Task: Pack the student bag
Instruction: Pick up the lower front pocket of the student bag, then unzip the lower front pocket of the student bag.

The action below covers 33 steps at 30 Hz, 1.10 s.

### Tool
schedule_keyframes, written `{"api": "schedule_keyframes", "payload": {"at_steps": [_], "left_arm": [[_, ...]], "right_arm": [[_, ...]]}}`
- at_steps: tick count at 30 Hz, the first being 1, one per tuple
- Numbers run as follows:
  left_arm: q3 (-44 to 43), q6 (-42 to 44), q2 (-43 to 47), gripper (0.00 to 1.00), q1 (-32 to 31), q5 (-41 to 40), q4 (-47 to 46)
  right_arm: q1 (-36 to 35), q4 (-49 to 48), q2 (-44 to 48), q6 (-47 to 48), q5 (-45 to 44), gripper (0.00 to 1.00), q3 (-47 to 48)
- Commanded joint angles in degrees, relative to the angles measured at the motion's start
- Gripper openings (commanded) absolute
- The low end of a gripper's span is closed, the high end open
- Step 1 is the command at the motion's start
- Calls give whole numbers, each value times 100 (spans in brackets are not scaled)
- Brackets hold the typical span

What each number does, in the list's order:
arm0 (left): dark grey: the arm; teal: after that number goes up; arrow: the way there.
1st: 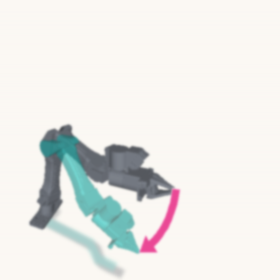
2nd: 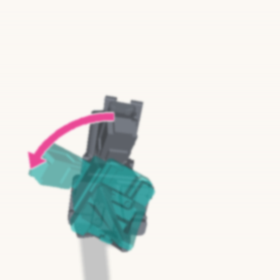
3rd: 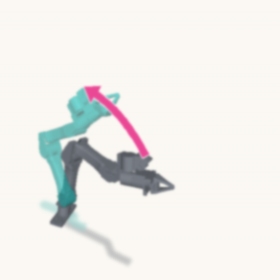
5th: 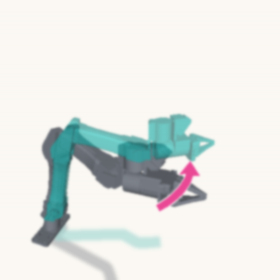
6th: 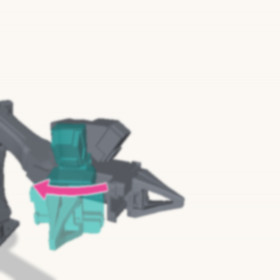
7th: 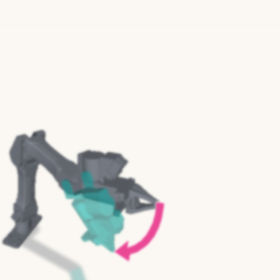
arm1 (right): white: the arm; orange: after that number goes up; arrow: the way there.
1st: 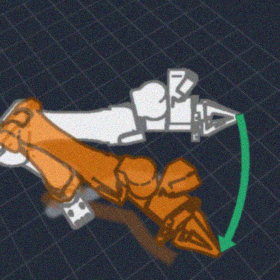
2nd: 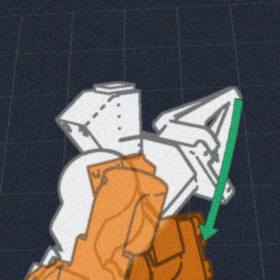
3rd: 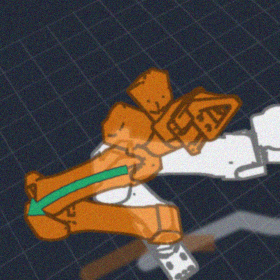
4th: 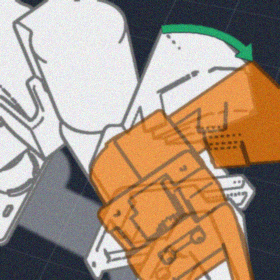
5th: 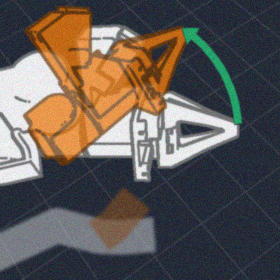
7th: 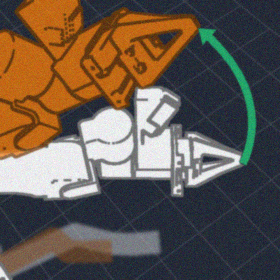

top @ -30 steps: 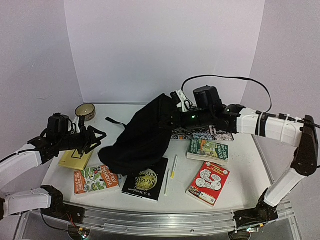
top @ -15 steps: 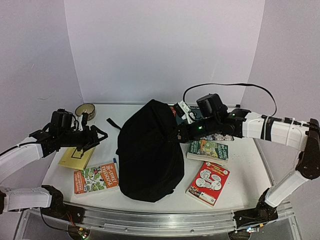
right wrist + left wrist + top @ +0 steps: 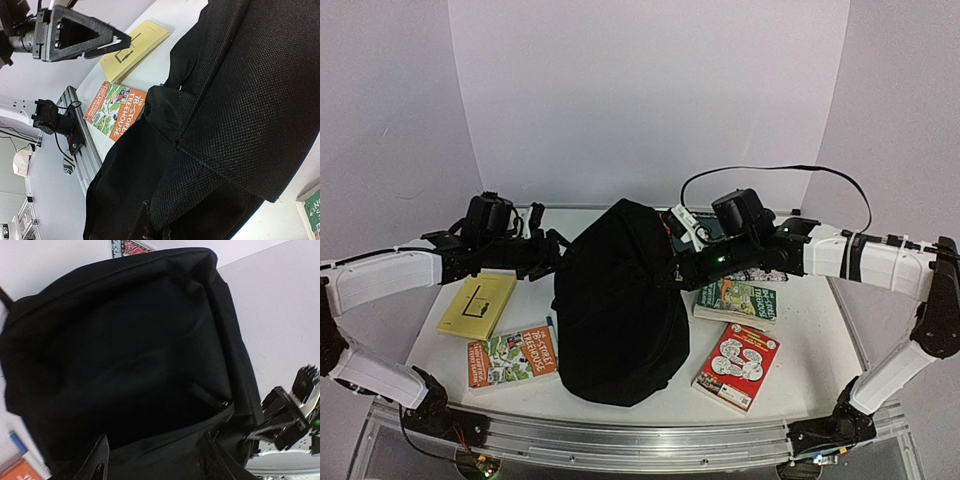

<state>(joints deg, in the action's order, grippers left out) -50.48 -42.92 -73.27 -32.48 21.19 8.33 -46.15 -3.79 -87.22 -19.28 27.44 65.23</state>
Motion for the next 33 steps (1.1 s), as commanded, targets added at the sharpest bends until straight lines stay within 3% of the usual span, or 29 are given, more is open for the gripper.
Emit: {"api": "schedule_keyframes", "payload": {"at_steps": [1, 12, 33], "left_arm": [[-483, -733, -480, 62, -288, 42, -1073], [-1219, -1382, -1822, 52, -776, 186, -1676], [-1252, -1751, -1940, 31, -1260, 156, -1790]], "right_arm": [[-4, -36, 40, 275, 354, 0, 172], [-10, -43, 30, 366, 414, 0, 249], [-5, -59, -8, 408, 254, 0, 303]]}}
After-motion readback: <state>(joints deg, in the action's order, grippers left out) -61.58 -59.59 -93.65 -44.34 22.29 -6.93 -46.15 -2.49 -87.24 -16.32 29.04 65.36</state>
